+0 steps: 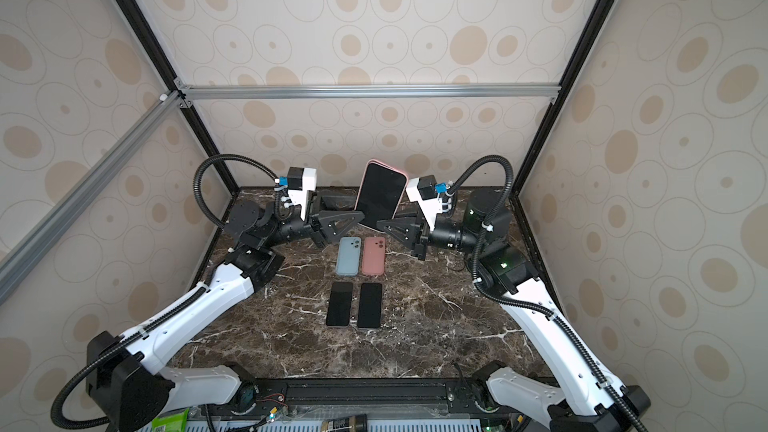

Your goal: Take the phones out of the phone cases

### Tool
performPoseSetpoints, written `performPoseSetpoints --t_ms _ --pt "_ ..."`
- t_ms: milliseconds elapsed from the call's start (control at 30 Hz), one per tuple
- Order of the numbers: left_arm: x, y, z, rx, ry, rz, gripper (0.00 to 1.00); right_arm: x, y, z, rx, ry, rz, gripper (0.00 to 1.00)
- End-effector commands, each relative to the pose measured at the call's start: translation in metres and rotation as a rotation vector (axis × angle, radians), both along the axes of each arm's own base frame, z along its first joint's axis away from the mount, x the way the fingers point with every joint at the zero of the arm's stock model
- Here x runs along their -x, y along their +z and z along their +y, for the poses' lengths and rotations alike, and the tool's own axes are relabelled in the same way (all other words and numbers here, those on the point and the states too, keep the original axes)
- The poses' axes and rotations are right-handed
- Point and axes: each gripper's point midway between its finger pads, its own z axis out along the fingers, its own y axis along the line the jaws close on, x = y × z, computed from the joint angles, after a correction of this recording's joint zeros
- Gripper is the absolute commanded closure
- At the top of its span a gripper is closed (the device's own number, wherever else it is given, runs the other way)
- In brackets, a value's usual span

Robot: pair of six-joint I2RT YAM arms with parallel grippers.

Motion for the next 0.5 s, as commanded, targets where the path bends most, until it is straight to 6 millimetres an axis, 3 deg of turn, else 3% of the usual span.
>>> performPoseSetpoints --t_ms 0,267,467 --pt "-0.007 0.026 0.017 -0.042 0.233 -0.172 0.54 -0.001 0.002 -0.009 0.034 -0.079 -0.060 1.00" --pt "-0.012 0.024 0.019 -0.199 0.482 -0.362 0.55 -0.015 -0.015 -0.021 0.141 -0.202 -0.048 1.00" --pt "-0.010 0.020 0.008 -0.241 0.503 -0.426 0.56 -0.031 -0.044 -0.034 0.318 -0.333 -0.065 1.00"
